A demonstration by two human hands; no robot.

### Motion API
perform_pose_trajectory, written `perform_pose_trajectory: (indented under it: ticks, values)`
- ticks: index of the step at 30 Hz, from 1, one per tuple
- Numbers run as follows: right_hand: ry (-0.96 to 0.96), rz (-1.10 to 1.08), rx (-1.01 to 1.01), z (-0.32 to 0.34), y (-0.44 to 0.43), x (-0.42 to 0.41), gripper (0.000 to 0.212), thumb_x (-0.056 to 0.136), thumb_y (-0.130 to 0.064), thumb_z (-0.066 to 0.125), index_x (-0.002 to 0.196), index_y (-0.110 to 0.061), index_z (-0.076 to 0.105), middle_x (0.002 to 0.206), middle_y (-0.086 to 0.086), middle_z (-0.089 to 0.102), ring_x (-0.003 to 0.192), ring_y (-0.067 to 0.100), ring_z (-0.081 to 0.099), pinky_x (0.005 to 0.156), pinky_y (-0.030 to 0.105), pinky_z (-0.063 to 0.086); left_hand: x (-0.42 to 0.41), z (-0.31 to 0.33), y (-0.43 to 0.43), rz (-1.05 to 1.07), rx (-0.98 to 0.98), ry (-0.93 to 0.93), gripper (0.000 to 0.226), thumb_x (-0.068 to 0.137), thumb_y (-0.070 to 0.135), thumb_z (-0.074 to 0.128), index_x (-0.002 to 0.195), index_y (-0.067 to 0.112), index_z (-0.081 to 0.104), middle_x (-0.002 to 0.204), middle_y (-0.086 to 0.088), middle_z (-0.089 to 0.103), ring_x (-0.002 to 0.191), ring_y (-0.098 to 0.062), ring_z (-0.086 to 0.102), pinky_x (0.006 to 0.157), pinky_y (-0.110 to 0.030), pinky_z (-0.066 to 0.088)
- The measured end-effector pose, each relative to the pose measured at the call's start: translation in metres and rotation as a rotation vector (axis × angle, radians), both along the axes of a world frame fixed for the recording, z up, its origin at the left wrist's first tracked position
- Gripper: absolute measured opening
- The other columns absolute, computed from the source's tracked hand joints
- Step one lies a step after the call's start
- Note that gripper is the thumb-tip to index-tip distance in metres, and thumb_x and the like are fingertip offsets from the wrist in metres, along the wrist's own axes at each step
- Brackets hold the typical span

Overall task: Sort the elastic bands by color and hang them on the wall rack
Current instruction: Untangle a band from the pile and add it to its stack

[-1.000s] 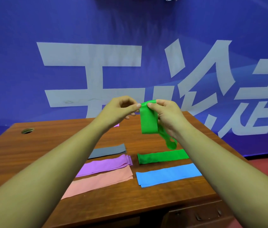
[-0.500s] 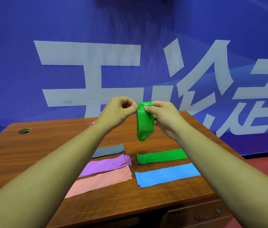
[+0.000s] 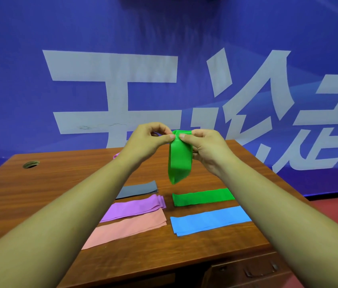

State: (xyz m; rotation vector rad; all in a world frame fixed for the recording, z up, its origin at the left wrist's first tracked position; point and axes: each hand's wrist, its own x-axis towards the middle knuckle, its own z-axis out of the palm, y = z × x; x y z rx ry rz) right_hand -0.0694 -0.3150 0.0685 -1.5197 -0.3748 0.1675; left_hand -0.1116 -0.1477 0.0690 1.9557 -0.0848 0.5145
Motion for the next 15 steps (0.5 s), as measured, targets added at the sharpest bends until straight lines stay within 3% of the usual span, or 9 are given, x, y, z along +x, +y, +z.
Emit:
perform_pose_trajectory:
  ticks: [2, 5, 9, 12, 15]
  values:
    - [0.002, 0.003, 0.006, 0.0, -0.0003, -0.0011, 0.028, 0.089, -0.013, 0.068, 0.111, 0.004, 0.066, 0.109, 0.024, 0.069, 0.089, 0.026, 0.068, 0.079, 0.04, 0.056, 0.0003, -0.0021, 0.0002, -0.02, 0.014, 0.035, 0.007, 0.086, 0.025, 0.072, 0.081, 0.022, 0.069, 0.082, 0.0, 0.07, 0.078, -0.011, 0.062, 0.072, -0.025, 0.048]
    - [0.011, -0.016, -0.005, -0.0002, 0.0008, -0.0018, 0.03, 0.088, -0.015, 0.07, 0.111, 0.004, 0.065, 0.108, 0.024, 0.069, 0.09, 0.026, 0.067, 0.081, 0.042, 0.055, -0.0009, -0.0042, -0.0015, -0.006, 0.012, 0.055, 0.011, 0.091, 0.025, 0.067, 0.081, 0.02, 0.067, 0.081, -0.002, 0.066, 0.063, -0.001, 0.054, 0.057, -0.015, 0.042]
    - [0.041, -0.005, -0.016, -0.0034, -0.0002, -0.0009, 0.025, 0.086, -0.017, 0.072, 0.102, 0.002, 0.066, 0.097, 0.023, 0.07, 0.086, 0.028, 0.066, 0.073, 0.038, 0.053, -0.0023, -0.0024, 0.0002, 0.011, -0.002, 0.018, 0.012, 0.093, 0.024, 0.064, 0.081, 0.021, 0.065, 0.085, -0.006, 0.067, 0.076, -0.009, 0.057, 0.071, -0.027, 0.048]
    - [0.048, -0.013, -0.018, -0.0053, -0.0022, -0.0007, 0.026, 0.085, -0.017, 0.073, 0.102, 0.001, 0.067, 0.092, 0.017, 0.07, 0.084, 0.027, 0.066, 0.072, 0.037, 0.052, -0.004, 0.0002, 0.001, 0.033, -0.001, 0.0, 0.012, 0.094, 0.025, 0.061, 0.086, 0.018, 0.065, 0.088, -0.014, 0.067, 0.077, -0.013, 0.056, 0.071, -0.031, 0.047]
    - [0.04, -0.019, -0.023, -0.0059, -0.0041, -0.0014, 0.019, 0.085, -0.017, 0.073, 0.097, -0.003, 0.068, 0.091, 0.016, 0.07, 0.083, 0.026, 0.066, 0.073, 0.037, 0.051, -0.0054, 0.0053, 0.0004, 0.061, -0.018, -0.024, 0.01, 0.096, 0.022, 0.058, 0.088, 0.017, 0.062, 0.088, -0.003, 0.071, 0.078, -0.007, 0.06, 0.07, -0.019, 0.048]
